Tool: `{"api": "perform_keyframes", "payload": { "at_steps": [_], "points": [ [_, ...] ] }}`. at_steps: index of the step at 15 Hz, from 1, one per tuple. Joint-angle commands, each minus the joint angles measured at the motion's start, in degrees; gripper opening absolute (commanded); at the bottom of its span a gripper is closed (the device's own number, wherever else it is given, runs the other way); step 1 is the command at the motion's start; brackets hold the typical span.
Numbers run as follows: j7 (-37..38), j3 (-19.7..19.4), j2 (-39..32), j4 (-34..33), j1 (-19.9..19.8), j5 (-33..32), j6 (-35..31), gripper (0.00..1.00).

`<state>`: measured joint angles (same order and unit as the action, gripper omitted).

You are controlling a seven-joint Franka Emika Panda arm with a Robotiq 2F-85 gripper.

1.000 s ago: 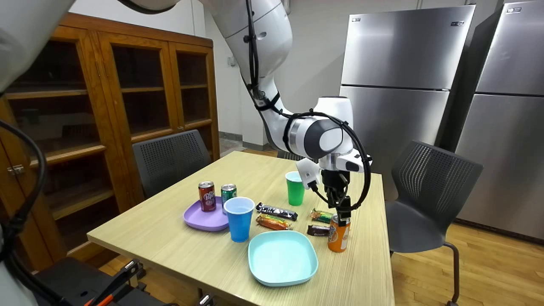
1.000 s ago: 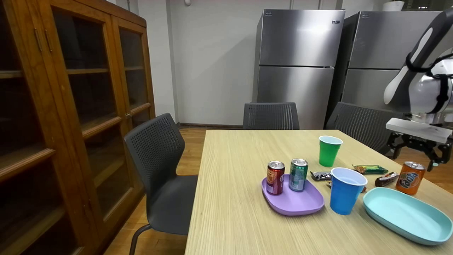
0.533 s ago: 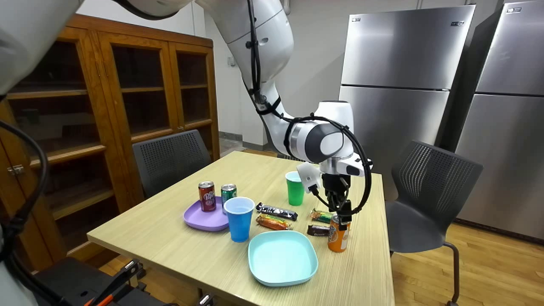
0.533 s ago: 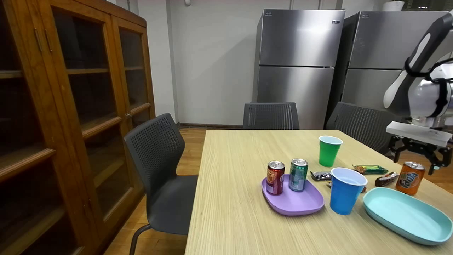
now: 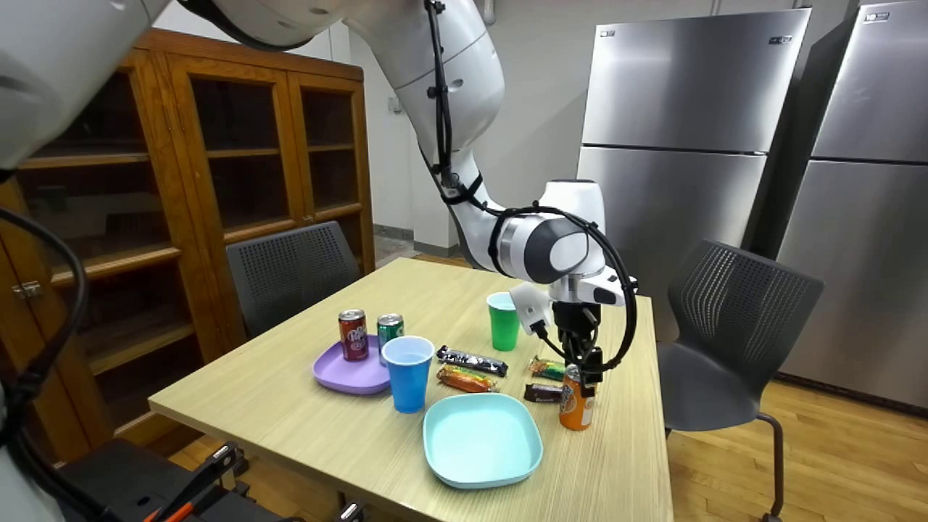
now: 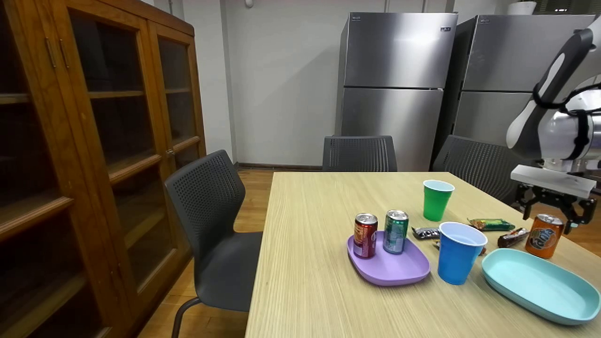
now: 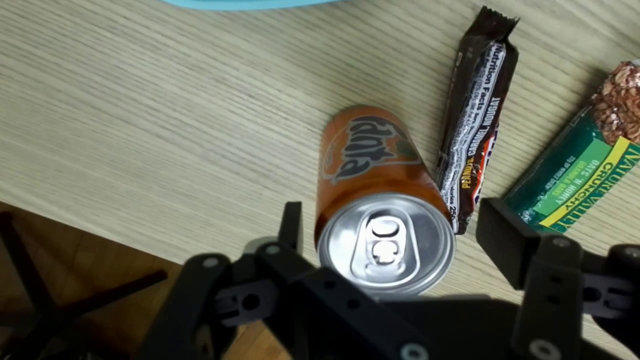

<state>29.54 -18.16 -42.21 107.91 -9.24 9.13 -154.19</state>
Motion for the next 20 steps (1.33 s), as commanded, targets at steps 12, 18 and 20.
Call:
{"api": "perform_keyframes", "payload": {
  "at_steps": [12, 18, 20],
  "points": [
    [-2.9, -0.8, 10.9, 7.2, 2.8, -1.4, -0.1, 0.38],
    [-3.6, -1.0, 20.8, 15.1, 6.1, -5.4, -0.6, 0.38],
    [-3.5, -0.7, 24.2, 17.8, 7.3, -7.3, -0.6, 0.38]
  ]
}}
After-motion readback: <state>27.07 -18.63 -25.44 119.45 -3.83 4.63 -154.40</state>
